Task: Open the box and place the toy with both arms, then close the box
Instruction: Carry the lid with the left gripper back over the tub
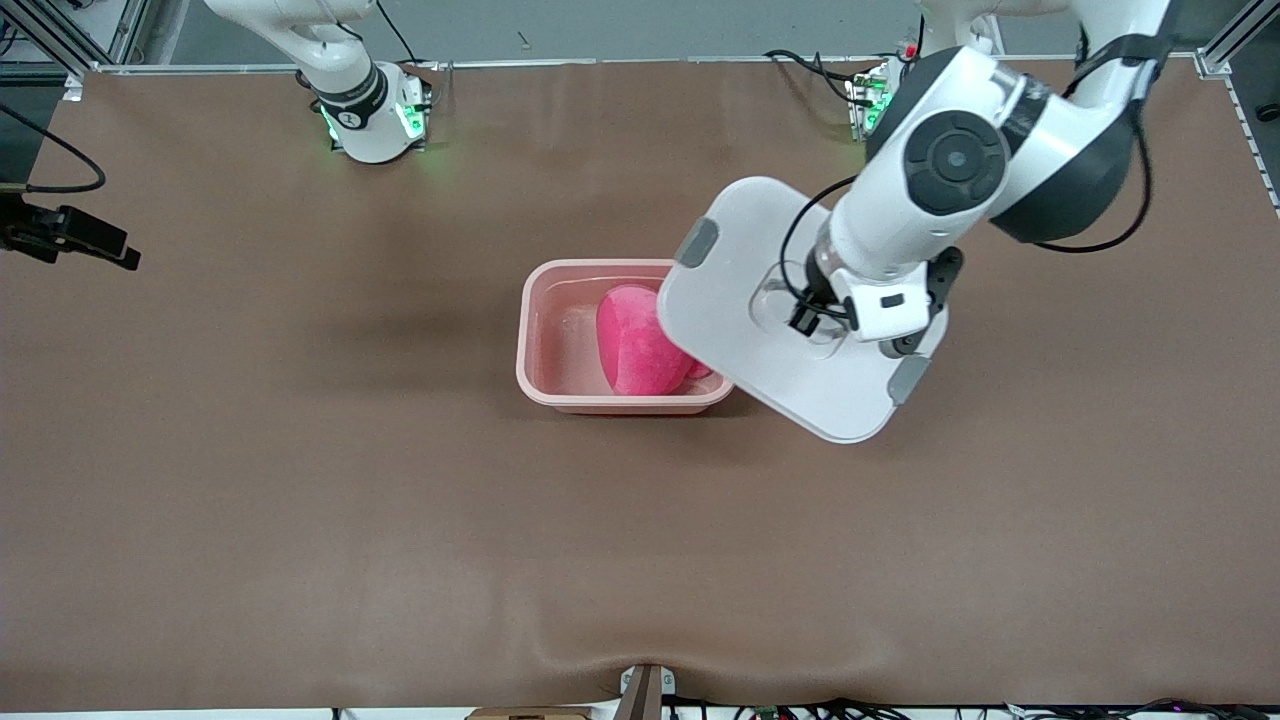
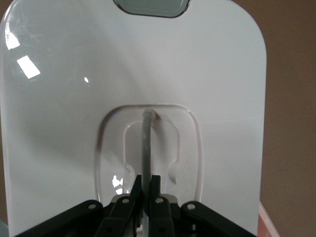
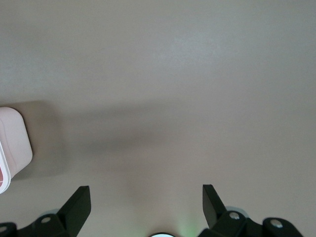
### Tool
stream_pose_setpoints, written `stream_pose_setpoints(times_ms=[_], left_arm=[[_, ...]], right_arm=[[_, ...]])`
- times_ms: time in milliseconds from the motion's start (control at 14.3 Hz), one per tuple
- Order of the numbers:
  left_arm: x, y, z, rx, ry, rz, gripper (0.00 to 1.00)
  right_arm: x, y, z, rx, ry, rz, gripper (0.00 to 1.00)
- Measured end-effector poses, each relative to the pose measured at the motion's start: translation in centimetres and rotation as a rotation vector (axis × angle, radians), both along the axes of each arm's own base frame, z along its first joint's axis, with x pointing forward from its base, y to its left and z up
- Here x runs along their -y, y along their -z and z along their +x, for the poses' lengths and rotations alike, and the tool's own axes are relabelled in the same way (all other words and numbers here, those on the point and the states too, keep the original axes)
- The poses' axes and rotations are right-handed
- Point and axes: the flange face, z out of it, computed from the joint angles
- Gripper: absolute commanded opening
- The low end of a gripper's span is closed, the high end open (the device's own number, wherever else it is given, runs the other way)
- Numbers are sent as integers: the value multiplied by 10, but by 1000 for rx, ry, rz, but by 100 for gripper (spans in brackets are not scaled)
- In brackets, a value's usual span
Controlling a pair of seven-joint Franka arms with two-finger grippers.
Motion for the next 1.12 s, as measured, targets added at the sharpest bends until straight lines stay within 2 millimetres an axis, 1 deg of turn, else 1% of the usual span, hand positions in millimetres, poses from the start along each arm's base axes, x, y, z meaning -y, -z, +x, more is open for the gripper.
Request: stream_pose_setpoints(times_ms=[280,491,701,911,1121], left_arm=[[43,11,-9,40,-137,-27,0],[77,25,-19,88,-258,-9,0],[103,41,-28,145,-369,25,0],[139,65,-49,206,-438,67,0],[173,82,-72,267,-510,75,0]], right_arm=[[-3,0,0,0,-5,0,100],[-3,0,0,0,-6,0,100],[-3,0,0,1,-7,0,100],[-3,0,0,2,-7,0,100],[-3,0,0,2,-7,0,100]])
